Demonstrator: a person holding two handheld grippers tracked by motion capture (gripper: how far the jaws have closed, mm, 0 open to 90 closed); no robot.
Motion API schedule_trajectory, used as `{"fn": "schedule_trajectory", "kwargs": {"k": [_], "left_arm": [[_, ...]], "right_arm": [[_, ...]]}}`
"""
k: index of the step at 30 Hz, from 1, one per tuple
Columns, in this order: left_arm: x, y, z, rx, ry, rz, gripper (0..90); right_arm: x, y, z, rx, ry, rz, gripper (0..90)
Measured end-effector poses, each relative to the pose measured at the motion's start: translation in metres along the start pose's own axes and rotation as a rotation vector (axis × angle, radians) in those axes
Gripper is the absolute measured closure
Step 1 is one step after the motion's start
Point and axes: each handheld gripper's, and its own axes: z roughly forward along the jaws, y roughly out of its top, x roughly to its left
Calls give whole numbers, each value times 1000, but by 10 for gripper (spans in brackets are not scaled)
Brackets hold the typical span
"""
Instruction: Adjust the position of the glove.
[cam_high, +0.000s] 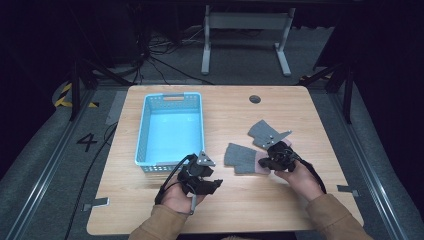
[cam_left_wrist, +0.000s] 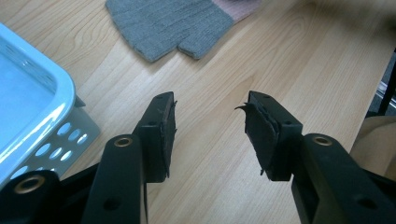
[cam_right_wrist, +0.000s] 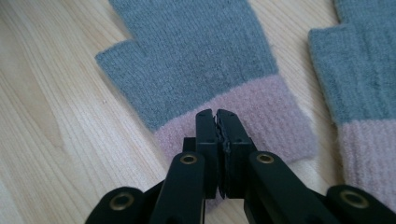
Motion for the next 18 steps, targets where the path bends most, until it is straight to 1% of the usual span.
{"fn": "schedule_trajectory", "kwargs": {"k": [5,7,10,12,13,14,18], "left_arm": [[0,1,0,-2,1,4,531],[0,4,1,-4,-3,8,530],[0,6,2,-4,-7,17,530],[-1,11,6,1,-14,26,530],[-1,11,6,1,-14,26,529],[-2,14,9,2,-24,34,529],[-3,19,13,7,-36,51,529]], "right_arm": [[0,-1,2,2,5,3,883],[1,-4,2,-10,3,-7,888],[2,-7,0,-12,3,-4,890],[3,-13,-4,-3,3,-2,891],[3,-13,-4,-3,3,-2,891],[3,-17,-6,0,9,1,891],[2,-24,-11,11,18,12,891]]}}
